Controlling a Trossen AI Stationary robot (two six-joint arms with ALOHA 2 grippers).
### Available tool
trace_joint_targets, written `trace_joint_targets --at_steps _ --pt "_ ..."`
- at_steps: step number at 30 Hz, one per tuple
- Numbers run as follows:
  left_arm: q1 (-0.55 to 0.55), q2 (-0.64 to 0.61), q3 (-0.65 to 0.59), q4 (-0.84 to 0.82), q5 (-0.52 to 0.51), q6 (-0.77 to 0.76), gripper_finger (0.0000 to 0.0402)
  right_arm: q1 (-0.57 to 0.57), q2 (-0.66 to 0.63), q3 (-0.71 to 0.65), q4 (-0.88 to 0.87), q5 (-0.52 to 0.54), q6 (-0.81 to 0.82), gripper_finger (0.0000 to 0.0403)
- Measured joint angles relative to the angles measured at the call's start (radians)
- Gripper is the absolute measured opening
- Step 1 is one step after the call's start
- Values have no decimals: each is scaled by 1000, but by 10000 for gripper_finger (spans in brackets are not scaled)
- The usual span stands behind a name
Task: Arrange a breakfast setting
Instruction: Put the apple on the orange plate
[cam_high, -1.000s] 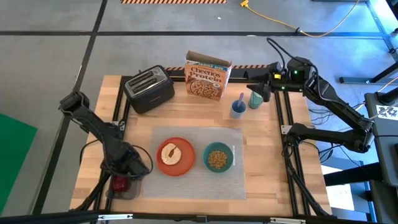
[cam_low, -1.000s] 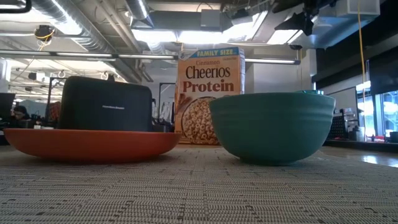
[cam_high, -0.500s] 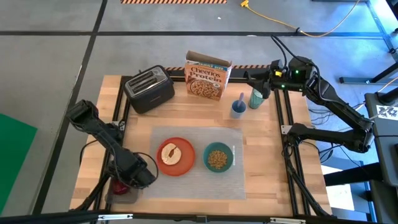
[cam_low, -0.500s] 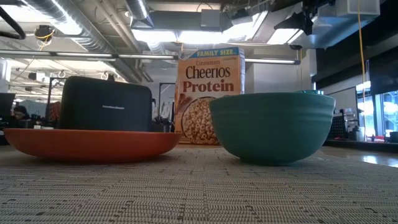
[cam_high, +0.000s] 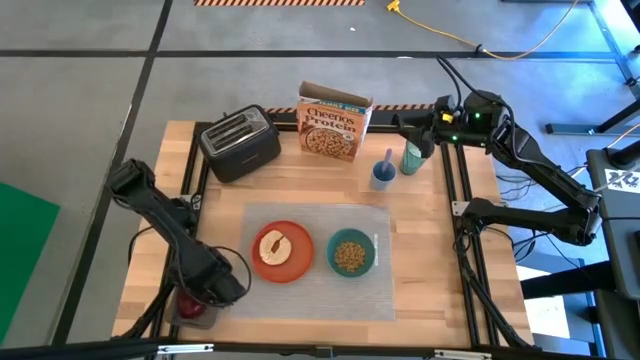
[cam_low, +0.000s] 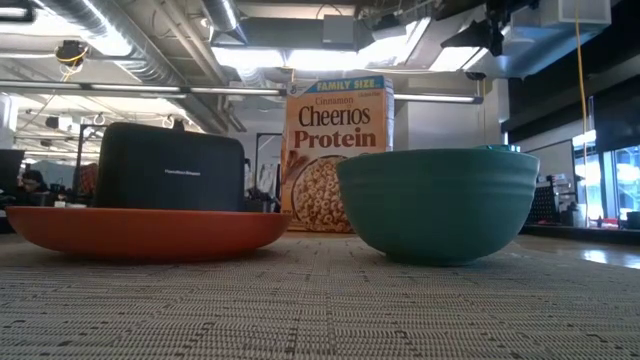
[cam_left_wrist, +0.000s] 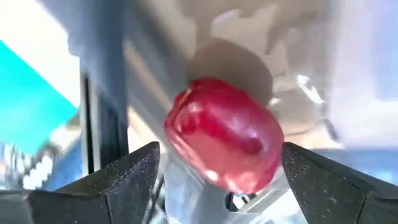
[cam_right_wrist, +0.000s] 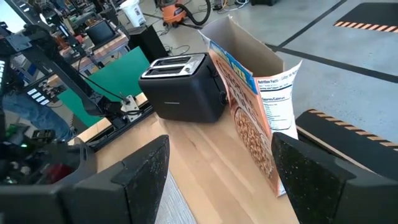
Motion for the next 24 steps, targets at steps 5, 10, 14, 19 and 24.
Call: trace_joint_targets --at_steps 5,10,14,19,24 --pt "-5 -41 45 -49 -113 236 330 0 0 0 37 14 16 273" --pt "-39 -49 40 -51 -217 430 331 1 0 0 59 14 51 273" --pt "-51 -49 21 -52 -244 489 346 52 1 0 55 26 72 273" --pt "-51 -51 13 -53 -176 646 359 155 2 0 53 128 91 273" --pt "-51 -119 13 -86 -210 581 356 246 10 0 53 233 128 273"
